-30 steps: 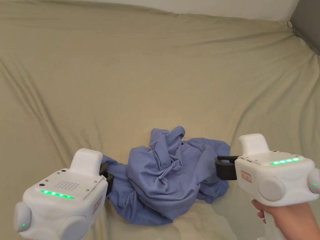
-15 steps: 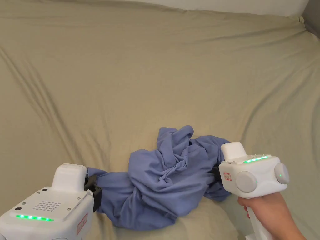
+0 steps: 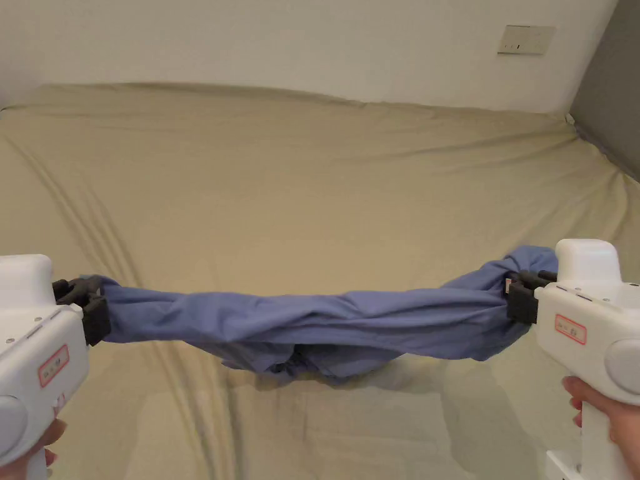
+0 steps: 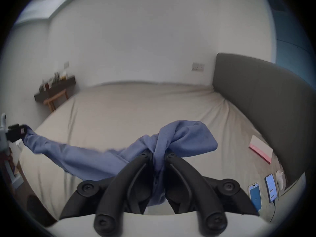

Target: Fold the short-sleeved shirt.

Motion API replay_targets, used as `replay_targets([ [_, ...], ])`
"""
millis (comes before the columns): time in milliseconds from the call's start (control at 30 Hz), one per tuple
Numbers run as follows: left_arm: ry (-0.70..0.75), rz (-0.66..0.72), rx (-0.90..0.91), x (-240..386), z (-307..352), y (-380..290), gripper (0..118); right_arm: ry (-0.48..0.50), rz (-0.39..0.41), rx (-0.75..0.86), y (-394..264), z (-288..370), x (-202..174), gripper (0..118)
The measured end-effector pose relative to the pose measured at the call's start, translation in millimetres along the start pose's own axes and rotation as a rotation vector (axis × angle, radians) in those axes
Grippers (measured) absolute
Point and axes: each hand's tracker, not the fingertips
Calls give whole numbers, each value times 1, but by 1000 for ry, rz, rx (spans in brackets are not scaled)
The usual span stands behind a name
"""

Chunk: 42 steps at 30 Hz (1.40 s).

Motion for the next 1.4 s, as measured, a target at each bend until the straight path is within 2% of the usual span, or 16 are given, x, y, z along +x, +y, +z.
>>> replay_targets([
  [100,9,49,90,-9,14,29,5,-3,-61,121,25,40,2,11],
  [200,-5,60,187,-1,36,59,5,-32,-68,240,47,77,-7,11],
  [400,-11,57,326,6,72,110,5,-99,24,447,85,134,-21,11],
  [733,-17,30,459,3,110,179,5,-117,93,584,144,186,-31,11],
  [867,-18,0,492,5,114,206,5,-131,108,618,169,187,-32,11],
  [1100,-15,-40,504,7,98,251,5,-160,183,650,217,170,-37,11],
  [1200,-13,-49,487,15,81,267,5,-192,236,633,240,145,-39,11],
  [1400,12,-94,441,13,24,298,5,-223,282,610,275,87,-46,11],
])
